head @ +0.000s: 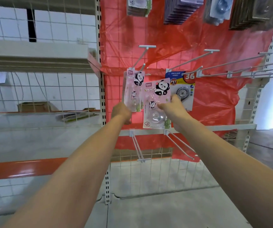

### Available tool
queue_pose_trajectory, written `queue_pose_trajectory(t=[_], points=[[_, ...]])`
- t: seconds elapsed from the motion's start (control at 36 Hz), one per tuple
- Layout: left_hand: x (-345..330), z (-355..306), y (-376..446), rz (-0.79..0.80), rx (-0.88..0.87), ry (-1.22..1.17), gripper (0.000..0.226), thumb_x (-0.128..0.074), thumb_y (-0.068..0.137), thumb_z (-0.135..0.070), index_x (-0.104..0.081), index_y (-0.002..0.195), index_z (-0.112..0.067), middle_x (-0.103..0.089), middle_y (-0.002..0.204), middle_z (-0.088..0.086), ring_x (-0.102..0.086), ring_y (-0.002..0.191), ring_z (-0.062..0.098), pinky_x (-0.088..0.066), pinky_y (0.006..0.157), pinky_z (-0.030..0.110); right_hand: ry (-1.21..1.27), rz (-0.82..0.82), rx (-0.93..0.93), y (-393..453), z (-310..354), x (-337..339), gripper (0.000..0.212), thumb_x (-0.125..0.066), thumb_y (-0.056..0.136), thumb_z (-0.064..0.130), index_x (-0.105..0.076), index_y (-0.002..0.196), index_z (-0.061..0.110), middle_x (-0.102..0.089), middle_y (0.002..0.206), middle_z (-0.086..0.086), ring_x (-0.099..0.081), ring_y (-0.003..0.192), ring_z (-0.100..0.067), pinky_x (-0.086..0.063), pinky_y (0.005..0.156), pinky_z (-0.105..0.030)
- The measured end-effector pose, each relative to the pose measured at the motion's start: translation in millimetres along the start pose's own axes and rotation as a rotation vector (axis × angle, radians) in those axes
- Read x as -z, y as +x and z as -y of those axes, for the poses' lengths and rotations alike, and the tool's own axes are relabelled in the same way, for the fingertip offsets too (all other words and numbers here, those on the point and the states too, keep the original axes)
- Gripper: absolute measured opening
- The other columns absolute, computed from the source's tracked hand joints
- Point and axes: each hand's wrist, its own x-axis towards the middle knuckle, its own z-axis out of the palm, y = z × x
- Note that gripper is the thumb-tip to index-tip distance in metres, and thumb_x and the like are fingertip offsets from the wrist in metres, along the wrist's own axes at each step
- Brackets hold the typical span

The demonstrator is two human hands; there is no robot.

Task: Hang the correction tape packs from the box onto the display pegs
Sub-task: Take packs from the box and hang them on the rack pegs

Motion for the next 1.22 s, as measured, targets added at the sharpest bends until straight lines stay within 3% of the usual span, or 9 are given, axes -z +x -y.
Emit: queue_pose_trajectory(t=[0.14,0.25,0.33,0.44,0.5,0.61,0.78,0.97,1.22], points=[[-3.7,8.5,-20.3,0.118,0.010,-0.170,0.021,-0.051,0.098,-0.015,-0.061,0.102,0.004,-0.061,0.071,0.009,-0.059,0.055,0.017,-0.051,0.054,0.025,0.066,-0.019,0.004,-6.7,3.8,8.5,0.046,-0.053,0.094,0.006,-0.034,0.136,0.007,-0.047,0.137,-0.010,-0.047,0.118,-0.023,-0.034,0.087,-0.032],[3.4,-15.1,-47.6,0.176,-0.116,-0.409,0.036,-0.043,0.102,-0.033,-0.063,0.095,-0.004,-0.063,0.079,0.007,-0.060,0.068,0.020,-0.052,0.073,0.032,0.109,-0.010,0.017,-14.9,10.0,13.6,0.039,-0.051,0.095,0.008,-0.037,0.131,0.005,-0.047,0.134,-0.012,-0.047,0.109,-0.024,-0.038,0.082,-0.034],[12.5,-33.9,-62.9,0.179,-0.243,-0.344,0.041,-0.042,0.100,-0.041,-0.060,0.120,-0.009,-0.058,0.106,0.001,-0.055,0.101,0.021,-0.043,0.092,0.034,0.116,-0.013,0.048,-22.5,16.7,12.9,0.002,-0.049,0.096,0.006,-0.050,0.094,0.005,-0.043,0.134,-0.015,-0.046,0.117,-0.032,-0.039,0.094,-0.038],[21.2,-45.7,-77.9,0.177,-0.353,-0.328,0.037,-0.057,0.093,-0.039,-0.059,0.116,-0.010,-0.065,0.113,0.007,-0.062,0.105,0.023,-0.050,0.090,0.037,0.278,-0.040,0.103,-31.9,20.7,7.4,0.021,-0.051,0.090,0.007,-0.046,0.111,0.007,-0.057,0.102,-0.006,-0.055,0.092,-0.019,-0.044,0.073,-0.029],[25.1,-46.6,-82.6,0.157,-0.394,-0.352,0.020,-0.061,0.092,-0.029,-0.063,0.104,-0.013,-0.068,0.101,0.006,-0.063,0.092,0.017,-0.051,0.082,0.031,0.288,-0.017,0.147,-34.9,24.2,4.8,0.013,-0.050,0.090,0.006,-0.046,0.100,0.012,-0.052,0.090,0.000,-0.052,0.084,-0.015,-0.040,0.066,-0.026],[33.0,-44.6,-88.4,0.058,-0.363,-0.388,0.055,-0.066,0.086,-0.040,-0.052,0.128,-0.007,-0.062,0.123,0.009,-0.059,0.110,0.025,-0.048,0.089,0.034,0.225,0.024,0.204,-37.8,30.4,-0.9,0.012,-0.055,0.089,0.013,-0.046,0.097,0.014,-0.050,0.098,-0.004,-0.049,0.091,-0.017,-0.038,0.074,-0.029],[38.1,-41.8,-87.8,-0.018,-0.345,-0.405,0.060,-0.063,0.088,-0.041,-0.046,0.132,-0.003,-0.057,0.128,0.012,-0.054,0.119,0.027,-0.045,0.092,0.035,0.192,0.086,0.195,-42.7,36.0,-2.1,0.028,-0.056,0.092,0.017,-0.048,0.118,0.013,-0.052,0.091,0.007,-0.050,0.079,-0.005,-0.036,0.059,-0.019],[38.6,-42.1,-86.2,-0.029,-0.273,-0.473,0.043,-0.061,0.092,-0.033,-0.051,0.125,-0.007,-0.061,0.122,0.009,-0.058,0.114,0.026,-0.046,0.100,0.045,0.175,0.093,0.177,-41.3,29.7,-2.0,0.025,-0.058,0.093,0.019,-0.048,0.115,0.014,-0.055,0.094,0.006,-0.052,0.078,-0.003,-0.038,0.062,-0.019],[38.8,-35.9,-77.1,-0.035,-0.308,-0.453,0.018,-0.059,0.094,-0.025,-0.053,0.106,-0.014,-0.061,0.096,-0.004,-0.058,0.095,0.016,-0.044,0.082,0.029,0.136,0.094,0.180,-36.9,23.7,-10.5,0.031,-0.057,0.094,0.019,-0.048,0.122,0.010,-0.052,0.087,0.008,-0.050,0.073,-0.003,-0.039,0.058,-0.020]])
